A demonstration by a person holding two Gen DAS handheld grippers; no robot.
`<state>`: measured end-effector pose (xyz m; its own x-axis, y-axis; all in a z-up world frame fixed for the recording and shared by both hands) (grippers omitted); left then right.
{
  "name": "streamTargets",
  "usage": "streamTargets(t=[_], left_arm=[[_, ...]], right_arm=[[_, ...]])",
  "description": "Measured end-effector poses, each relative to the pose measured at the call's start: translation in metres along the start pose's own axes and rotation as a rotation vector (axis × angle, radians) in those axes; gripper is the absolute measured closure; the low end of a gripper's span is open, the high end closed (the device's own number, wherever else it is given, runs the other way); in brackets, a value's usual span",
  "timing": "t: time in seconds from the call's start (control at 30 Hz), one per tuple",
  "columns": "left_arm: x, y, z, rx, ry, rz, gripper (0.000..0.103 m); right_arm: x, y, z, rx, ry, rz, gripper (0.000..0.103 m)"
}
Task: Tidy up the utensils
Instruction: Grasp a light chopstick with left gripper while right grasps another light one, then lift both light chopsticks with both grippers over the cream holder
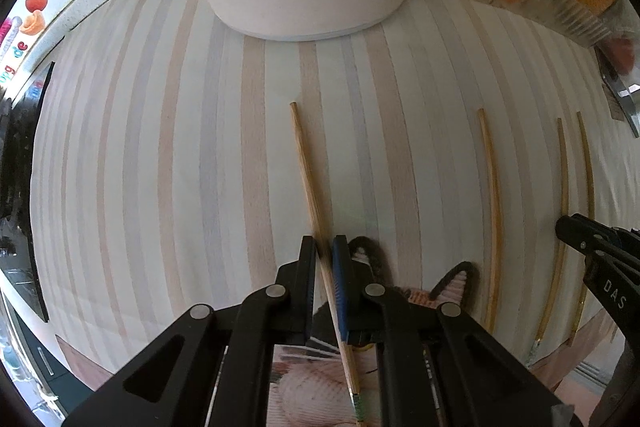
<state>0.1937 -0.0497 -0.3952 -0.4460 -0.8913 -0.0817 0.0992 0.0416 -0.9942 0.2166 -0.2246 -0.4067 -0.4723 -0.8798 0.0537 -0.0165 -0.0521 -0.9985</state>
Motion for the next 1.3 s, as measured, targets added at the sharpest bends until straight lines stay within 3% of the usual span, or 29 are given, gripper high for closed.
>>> streamTargets(t=[0.2, 0.27, 0.7, 0.9, 1.13, 1.3], left_arm=[[-0.002, 0.001, 0.001, 0.001, -0.003, -0.001, 0.097], [-0.003, 0.000, 0.001, 0.001, -0.003, -0.002, 0.097], [0.000, 0.002, 0.002, 0.004, -0.012, -0.003, 0.099], [-0.001, -0.005, 0.000, 0.013, -0.008, 0.012, 0.099], [-0.008, -0.050, 0.001, 0.113, -0.010, 0.008, 0.099], [-0.021, -0.106, 0.004, 0.232, -0.044, 0.001, 0.099]], right_arm=[[-0.006, 0.003, 0.003, -0.016, -0.009, -0.006, 0.089], [-0.011, 0.006, 0.022, -0.017, -0.016, -0.008, 0.089], [-0.031, 0.004, 0.025, 0.001, -0.051, -0.018, 0.093], [-0.027, 0.000, 0.028, -0.001, -0.014, 0.036, 0.096], [-0.022, -0.029, 0.033, 0.034, 0.021, 0.155, 0.096], [-0.027, -0.062, 0.035, 0.084, 0.015, 0.224, 0.096]])
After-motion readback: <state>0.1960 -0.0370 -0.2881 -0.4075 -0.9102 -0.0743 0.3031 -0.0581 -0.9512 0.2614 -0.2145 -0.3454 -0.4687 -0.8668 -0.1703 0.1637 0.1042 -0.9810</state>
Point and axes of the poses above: each gripper's, at about its wrist camera, not at the fingertips, and y roughly the way its jaws point, x to its right, z to its top, the point moved 9 cm from there along y, roughly the way its jaws point, and after that the axes turned 15 degrees about y, right-handed, at the moved point
